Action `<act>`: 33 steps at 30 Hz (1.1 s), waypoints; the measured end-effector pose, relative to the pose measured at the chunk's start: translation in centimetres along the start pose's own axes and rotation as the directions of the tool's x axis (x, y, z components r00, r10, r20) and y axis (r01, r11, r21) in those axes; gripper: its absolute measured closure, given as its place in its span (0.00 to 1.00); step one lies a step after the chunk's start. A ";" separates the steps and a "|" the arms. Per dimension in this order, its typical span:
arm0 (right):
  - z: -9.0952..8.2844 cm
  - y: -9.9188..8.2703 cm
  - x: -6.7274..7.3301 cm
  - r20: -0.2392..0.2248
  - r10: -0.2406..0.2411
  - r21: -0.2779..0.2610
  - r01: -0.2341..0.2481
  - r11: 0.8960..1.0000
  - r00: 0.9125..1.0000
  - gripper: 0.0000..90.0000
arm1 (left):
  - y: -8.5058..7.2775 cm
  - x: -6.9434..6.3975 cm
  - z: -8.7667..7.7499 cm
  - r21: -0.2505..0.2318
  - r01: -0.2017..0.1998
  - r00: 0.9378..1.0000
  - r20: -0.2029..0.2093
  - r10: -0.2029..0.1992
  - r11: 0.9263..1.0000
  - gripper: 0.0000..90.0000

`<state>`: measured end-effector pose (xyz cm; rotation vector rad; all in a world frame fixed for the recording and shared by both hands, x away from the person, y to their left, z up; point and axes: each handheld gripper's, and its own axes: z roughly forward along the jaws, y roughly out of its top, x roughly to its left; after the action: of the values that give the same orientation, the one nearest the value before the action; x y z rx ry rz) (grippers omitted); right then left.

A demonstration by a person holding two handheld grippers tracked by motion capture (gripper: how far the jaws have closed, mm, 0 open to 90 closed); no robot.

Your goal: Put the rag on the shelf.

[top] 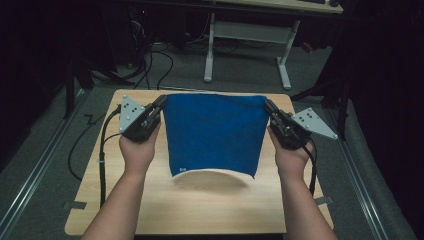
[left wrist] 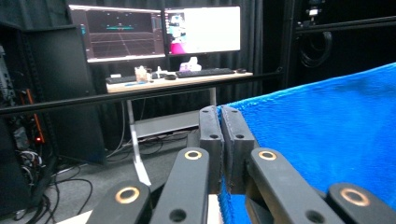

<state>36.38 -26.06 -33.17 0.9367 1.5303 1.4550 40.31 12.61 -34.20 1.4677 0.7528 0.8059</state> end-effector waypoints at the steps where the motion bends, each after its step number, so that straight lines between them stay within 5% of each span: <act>1: 0.1 0.1 -0.1 0.002 0.005 0.001 -0.005 1.000 1.000 0.98 | 0.1 0.1 0.2 0.000 -0.001 1.000 -0.002 0.001 1.000 0.98; 11: 2.4 1.1 -1.0 0.034 -0.008 0.016 0.007 1.000 0.999 0.98 | 0.6 1.3 2.8 0.031 -0.012 0.999 -0.029 0.012 0.999 0.98; 27: 6.6 2.7 -1.6 0.064 -0.041 0.039 0.039 0.998 0.997 0.98 | 1.4 3.6 5.7 0.005 -0.004 0.997 -0.082 0.005 1.000 0.98; 33: 7.9 2.5 -2.0 0.083 -0.051 0.061 0.046 0.997 0.995 0.98 | 2.3 4.0 6.4 0.006 -0.043 0.995 -0.093 0.044 0.999 0.98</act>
<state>44.41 -24.58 -30.68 0.9767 1.5312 1.3259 47.86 12.35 -31.85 1.4620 0.7952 0.9119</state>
